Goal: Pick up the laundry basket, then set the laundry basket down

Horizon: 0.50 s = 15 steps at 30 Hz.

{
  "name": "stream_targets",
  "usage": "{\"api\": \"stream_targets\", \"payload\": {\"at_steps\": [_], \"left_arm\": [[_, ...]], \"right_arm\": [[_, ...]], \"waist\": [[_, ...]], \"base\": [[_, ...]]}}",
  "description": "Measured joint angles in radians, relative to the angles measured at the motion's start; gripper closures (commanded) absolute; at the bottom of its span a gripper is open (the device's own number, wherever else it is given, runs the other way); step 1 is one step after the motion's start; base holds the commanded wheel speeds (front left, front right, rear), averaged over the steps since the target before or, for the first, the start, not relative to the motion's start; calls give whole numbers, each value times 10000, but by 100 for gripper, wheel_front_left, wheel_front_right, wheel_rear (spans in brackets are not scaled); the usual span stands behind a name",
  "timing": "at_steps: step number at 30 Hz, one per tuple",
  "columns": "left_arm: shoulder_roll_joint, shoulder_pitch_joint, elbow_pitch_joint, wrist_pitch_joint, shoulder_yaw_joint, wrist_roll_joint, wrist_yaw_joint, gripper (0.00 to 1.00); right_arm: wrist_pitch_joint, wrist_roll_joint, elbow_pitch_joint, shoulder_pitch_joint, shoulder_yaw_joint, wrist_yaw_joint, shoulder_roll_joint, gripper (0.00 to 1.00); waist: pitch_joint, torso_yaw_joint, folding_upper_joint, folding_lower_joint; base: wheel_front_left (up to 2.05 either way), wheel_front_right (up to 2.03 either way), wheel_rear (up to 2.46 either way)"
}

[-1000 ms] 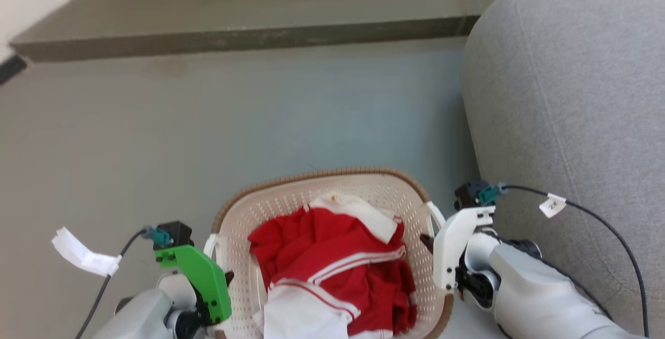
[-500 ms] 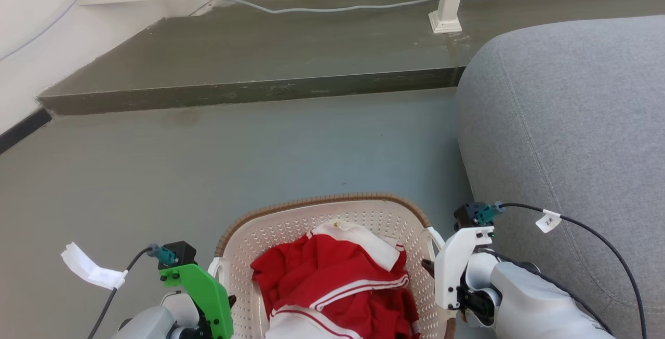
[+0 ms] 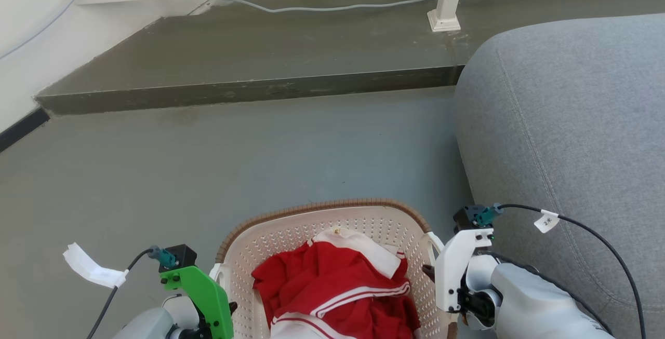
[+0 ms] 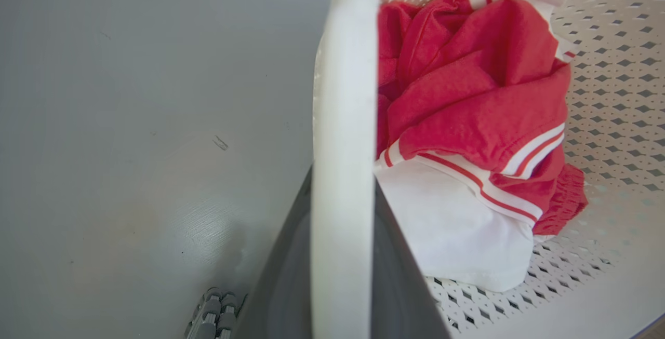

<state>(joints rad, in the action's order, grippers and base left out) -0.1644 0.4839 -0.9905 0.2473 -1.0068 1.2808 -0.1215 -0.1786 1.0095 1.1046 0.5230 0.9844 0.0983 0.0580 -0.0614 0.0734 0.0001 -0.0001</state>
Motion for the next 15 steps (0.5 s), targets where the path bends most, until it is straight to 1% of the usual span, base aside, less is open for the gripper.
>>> {"api": "stream_targets", "payload": {"at_steps": [15], "left_arm": [[-36,1,12,88,-92,71,0,100]], "right_arm": [[-79,215,42,19,201,0,0,100]], "waist": [[-79,39,0,0]], "base": [[0,0,0]]}}
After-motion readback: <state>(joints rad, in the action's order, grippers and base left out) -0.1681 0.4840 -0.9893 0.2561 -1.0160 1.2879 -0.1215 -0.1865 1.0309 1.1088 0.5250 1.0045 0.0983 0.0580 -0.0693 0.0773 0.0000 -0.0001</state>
